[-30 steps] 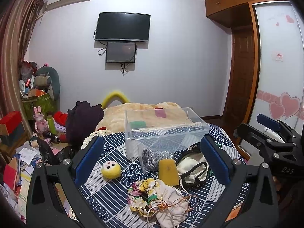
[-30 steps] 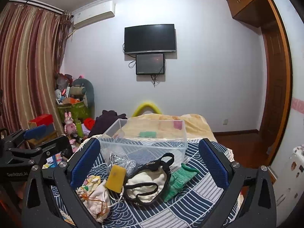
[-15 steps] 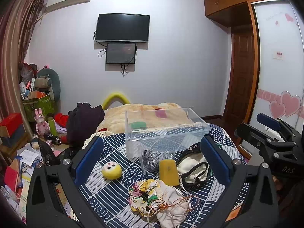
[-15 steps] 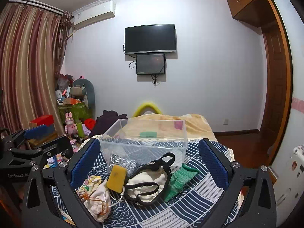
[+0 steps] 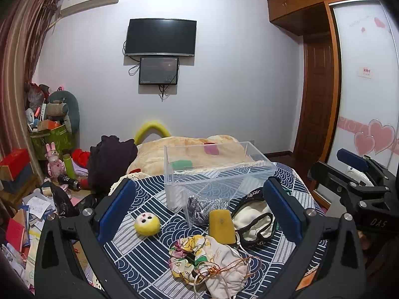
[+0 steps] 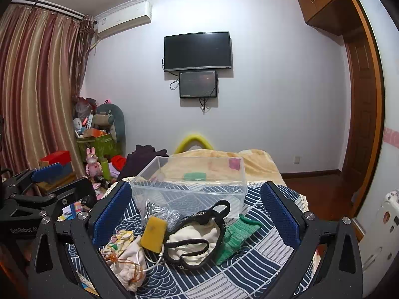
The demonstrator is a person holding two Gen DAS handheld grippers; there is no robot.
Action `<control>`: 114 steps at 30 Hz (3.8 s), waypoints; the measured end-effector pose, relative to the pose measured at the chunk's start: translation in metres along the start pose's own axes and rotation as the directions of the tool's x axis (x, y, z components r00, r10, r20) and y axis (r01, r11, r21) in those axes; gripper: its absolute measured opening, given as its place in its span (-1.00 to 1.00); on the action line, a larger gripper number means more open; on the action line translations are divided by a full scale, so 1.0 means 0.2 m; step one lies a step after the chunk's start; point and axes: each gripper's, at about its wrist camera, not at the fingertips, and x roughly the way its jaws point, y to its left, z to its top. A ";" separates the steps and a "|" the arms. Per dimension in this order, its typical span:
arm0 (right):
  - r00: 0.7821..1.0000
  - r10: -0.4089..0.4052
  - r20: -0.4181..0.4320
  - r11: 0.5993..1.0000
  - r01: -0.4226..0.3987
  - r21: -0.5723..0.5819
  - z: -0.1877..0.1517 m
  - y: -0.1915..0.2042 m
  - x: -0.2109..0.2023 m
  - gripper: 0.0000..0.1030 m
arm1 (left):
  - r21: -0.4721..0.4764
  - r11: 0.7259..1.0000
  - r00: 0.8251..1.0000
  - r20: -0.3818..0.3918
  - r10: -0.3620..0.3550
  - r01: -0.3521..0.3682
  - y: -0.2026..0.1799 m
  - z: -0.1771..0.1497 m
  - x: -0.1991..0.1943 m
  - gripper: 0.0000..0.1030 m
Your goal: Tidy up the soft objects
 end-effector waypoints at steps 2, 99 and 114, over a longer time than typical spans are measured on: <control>1.000 0.001 0.001 1.000 -0.001 0.002 0.00 0.00 0.00 1.00 | 0.000 1.000 1.000 -0.001 -0.002 0.002 0.00 0.00 0.00 1.00; 0.966 -0.037 -0.256 0.998 0.051 0.047 -0.01 -0.21 0.88 -0.84 | 0.080 0.994 0.941 -0.336 -0.047 0.078 0.17 0.01 1.10 -0.13; 0.936 0.041 -0.350 0.999 -0.046 -0.005 -0.04 -0.21 0.80 -0.28 | 0.091 0.990 0.941 -0.328 -0.075 0.111 0.15 0.05 1.02 0.14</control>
